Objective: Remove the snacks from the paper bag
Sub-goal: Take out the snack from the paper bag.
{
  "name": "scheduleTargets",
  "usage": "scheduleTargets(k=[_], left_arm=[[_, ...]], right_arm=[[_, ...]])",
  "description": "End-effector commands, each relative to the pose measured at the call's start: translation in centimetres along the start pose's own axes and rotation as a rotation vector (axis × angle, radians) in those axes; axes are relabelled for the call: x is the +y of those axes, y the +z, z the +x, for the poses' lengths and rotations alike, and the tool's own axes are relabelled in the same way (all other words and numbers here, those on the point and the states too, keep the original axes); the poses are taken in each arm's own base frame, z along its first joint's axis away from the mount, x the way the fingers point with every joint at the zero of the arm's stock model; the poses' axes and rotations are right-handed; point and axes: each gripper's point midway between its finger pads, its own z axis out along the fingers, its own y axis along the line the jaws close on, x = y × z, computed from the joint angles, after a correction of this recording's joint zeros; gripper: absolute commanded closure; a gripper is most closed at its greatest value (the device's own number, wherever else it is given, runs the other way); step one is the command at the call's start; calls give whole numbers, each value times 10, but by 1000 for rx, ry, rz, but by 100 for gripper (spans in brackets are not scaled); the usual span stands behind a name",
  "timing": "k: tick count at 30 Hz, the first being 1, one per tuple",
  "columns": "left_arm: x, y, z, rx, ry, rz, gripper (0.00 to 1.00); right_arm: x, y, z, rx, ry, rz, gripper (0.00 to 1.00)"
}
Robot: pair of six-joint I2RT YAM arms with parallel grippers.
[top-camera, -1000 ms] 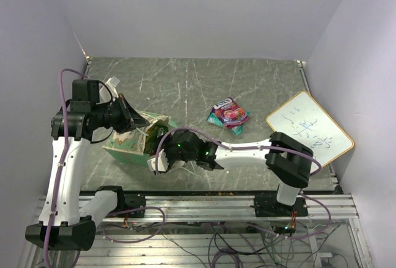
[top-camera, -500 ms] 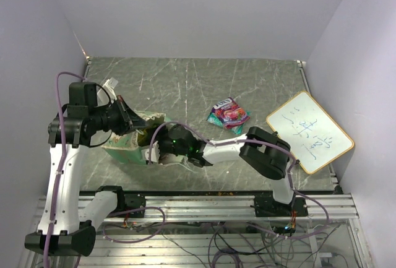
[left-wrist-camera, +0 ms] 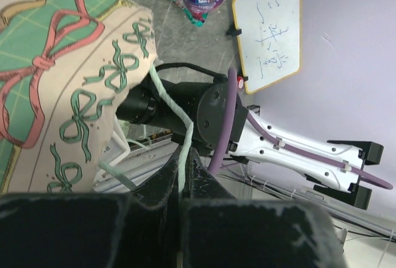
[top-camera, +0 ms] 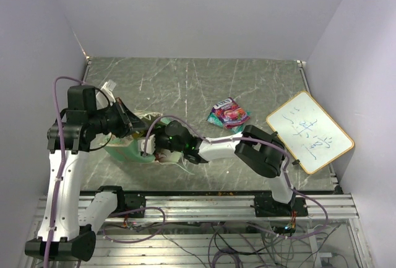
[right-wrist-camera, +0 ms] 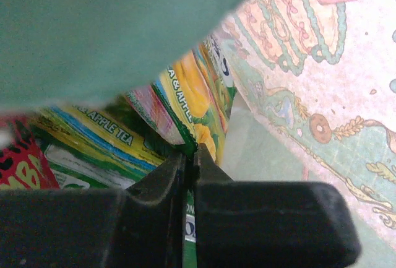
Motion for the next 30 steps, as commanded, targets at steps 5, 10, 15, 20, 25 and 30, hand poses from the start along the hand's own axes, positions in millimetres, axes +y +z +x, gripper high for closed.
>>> scheduleTargets(k=[5, 10, 15, 20, 25, 30], left_arm=[[-21, -2, -21, -43, 53, 51, 93], [-18, -2, -20, -24, 77, 36, 93], [-24, 2, -24, -14, 76, 70, 93], [-24, 2, -27, -12, 94, 58, 93], [-26, 0, -23, -22, 69, 72, 93], [-10, 2, -18, -7, 9, 0, 93]], right_arm=[[-40, -33, -23, 0, 74, 68, 100], [-40, -53, -41, -21, 154, 12, 100], [-26, -78, -52, -3, 298, -74, 100], [-14, -115, -67, 37, 430, -147, 100], [-27, -150, -77, 113, 559, -115, 100], [-43, -183, -91, 176, 650, -109, 100]])
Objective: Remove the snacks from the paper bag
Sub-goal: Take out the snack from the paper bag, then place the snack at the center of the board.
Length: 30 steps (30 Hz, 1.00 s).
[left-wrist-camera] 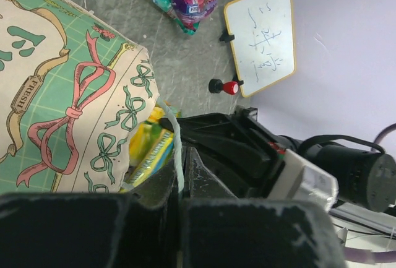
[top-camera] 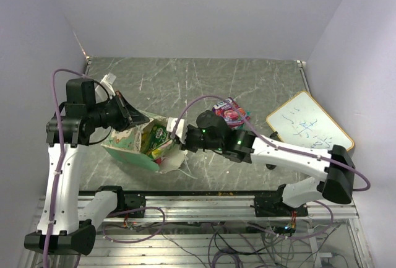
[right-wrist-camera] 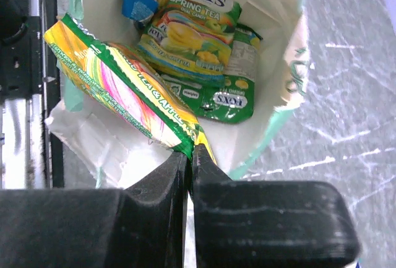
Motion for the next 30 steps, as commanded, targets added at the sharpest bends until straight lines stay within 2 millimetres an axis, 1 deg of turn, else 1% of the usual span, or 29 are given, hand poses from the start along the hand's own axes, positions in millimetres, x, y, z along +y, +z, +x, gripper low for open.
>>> scheduleTargets(k=[1, 4, 7, 10, 12, 15, 17, 19, 22, 23, 25, 30], left_arm=[[7, -2, 3, 9, -27, -44, 93], [15, -1, 2, 25, -36, -101, 93], [16, -1, -2, 6, -39, -113, 93], [14, 0, -5, -13, -52, -103, 93], [14, 1, -5, -13, -55, -97, 93], [18, 0, -3, -8, -47, -117, 93], [21, -1, -2, -6, -41, -133, 93], [24, -1, 0, -3, -40, -143, 93], [24, 0, 2, 1, -45, -135, 93], [23, 0, 2, 4, -47, -127, 93], [21, 1, 2, 3, -46, -116, 93], [18, 2, -3, 7, -42, -111, 93]], right_arm=[[-8, -39, -24, 32, 152, 44, 100], [-16, -65, -34, 32, 239, 108, 100], [-27, -90, -43, 27, 356, 196, 100], [-36, -111, -45, 37, 486, 284, 100], [-44, -124, -44, 57, 567, 356, 100], [-60, -141, -46, 51, 689, 484, 100], [-73, -153, -53, 14, 770, 571, 100], [-91, -166, -54, -36, 886, 696, 100], [-122, -185, -40, -111, 1083, 872, 100], [-134, -187, -39, -164, 1157, 891, 100], [-160, -192, -28, -244, 1258, 926, 100], [-205, -174, -4, -335, 1400, 961, 100]])
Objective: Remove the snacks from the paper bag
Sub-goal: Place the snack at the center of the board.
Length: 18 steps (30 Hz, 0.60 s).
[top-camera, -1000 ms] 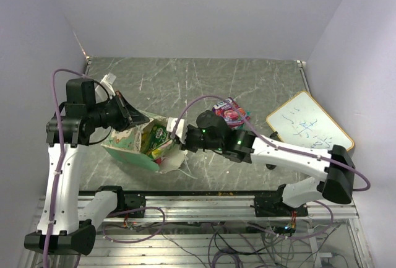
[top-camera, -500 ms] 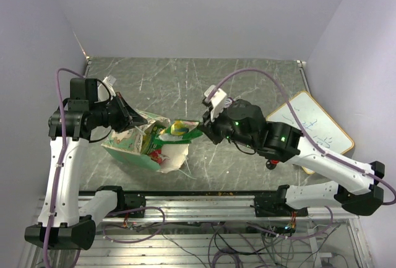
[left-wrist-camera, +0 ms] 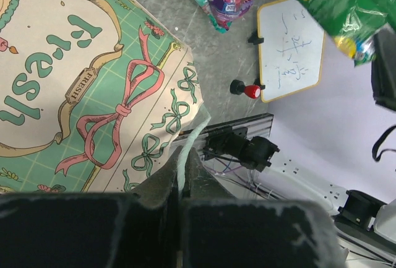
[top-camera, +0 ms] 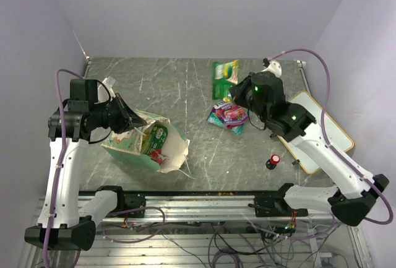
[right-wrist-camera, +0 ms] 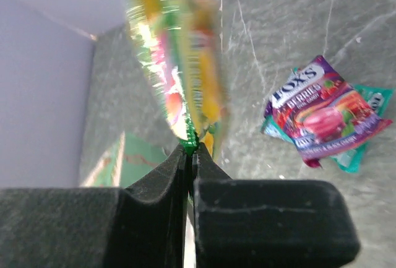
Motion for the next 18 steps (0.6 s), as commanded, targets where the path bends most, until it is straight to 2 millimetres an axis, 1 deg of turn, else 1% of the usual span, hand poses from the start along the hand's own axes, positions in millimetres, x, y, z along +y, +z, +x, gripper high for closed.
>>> scheduleTargets(k=[1, 3, 5, 7, 11, 14, 18], left_arm=[[-8, -3, -6, -8, 26, 19, 93], [-8, -4, -8, -11, 31, 11, 93], [-9, -4, -10, -14, 38, 6, 93], [-9, -4, -11, -16, 38, 4, 93], [-8, -3, -14, -16, 36, -4, 93], [-7, -1, -16, -16, 35, -13, 93], [-7, 0, -20, -22, 37, -21, 93]], right_arm=[[15, 39, -26, -56, 283, -55, 100], [10, 58, -30, -44, 380, -45, 100], [4, 78, -28, -13, 479, -50, 100], [1, 94, -25, 13, 553, -78, 100], [-4, 121, -26, 36, 628, -114, 100], [-13, 134, -22, 47, 650, -94, 100], [-34, 147, -12, 73, 709, -47, 100]])
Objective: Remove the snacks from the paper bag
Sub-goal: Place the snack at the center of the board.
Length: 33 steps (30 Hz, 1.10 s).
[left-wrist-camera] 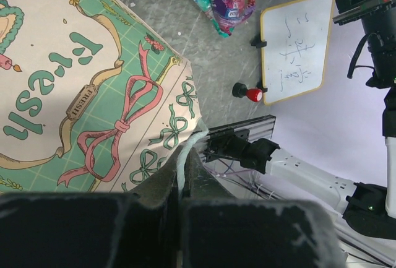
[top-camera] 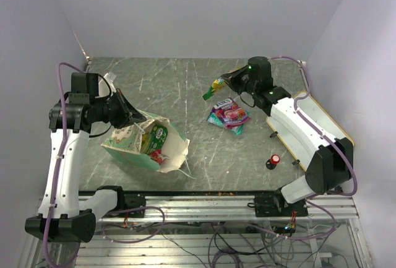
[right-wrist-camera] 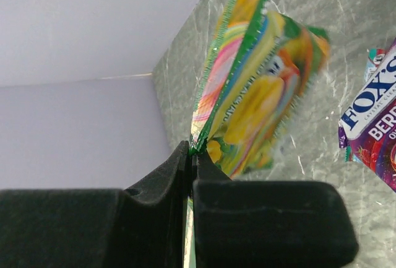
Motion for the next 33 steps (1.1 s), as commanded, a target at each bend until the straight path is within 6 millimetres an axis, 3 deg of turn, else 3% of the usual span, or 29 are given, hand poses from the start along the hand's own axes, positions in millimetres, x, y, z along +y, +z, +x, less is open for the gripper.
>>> scheduleTargets(k=[1, 12, 19, 20, 28, 33], left_arm=[[-4, -4, -10, -34, 31, -7, 93], [1, 6, -7, -15, 0, 2, 93], [2, 5, -6, -15, 2, -3, 93], [2, 5, -6, -14, 4, -2, 93], [3, 3, -1, -18, -4, 4, 93], [3, 2, 2, -16, -2, 11, 93]], right_arm=[[8, 5, -11, 5, 108, -63, 100], [-53, 7, -9, 17, 158, 26, 100], [-76, -12, -6, 13, 141, 88, 100], [-90, -15, -1, 19, 138, 118, 100], [-142, -42, 16, 15, 158, 211, 100], [-165, -38, 28, 52, 135, 247, 100]])
